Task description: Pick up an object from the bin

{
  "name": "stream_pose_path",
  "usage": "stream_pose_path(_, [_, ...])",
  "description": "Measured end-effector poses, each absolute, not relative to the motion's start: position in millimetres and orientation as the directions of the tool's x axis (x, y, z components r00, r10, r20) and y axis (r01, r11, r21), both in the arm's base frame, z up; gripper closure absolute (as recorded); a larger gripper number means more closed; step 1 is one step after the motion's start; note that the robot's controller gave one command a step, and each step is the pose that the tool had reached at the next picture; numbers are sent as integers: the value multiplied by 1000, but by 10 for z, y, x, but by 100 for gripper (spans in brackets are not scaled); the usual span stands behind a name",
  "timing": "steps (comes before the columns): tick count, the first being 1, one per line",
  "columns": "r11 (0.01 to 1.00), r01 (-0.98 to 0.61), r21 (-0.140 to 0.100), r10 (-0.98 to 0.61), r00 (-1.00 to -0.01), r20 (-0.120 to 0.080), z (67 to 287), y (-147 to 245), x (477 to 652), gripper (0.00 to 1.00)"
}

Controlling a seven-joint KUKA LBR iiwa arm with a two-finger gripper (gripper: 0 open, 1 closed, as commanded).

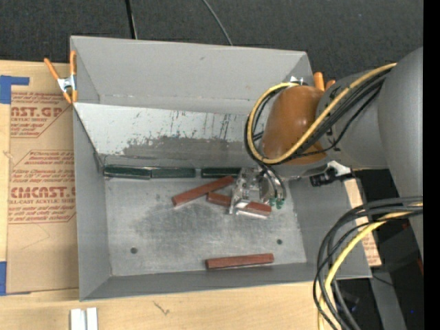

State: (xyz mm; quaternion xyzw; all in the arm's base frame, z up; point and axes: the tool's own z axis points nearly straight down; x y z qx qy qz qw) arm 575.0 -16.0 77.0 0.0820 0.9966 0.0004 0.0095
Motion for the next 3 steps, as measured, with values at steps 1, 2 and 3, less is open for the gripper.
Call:
stream_pose_path(1, [987,163,2,163,-986,-14,801,-160,5743,100])
stream_pose_path(2, [987,163,1,163,-987,-4,863,-156,5726,100])
stream_pose_path(3, [987,163,0,163,-987,2,977,-153,5717,100])
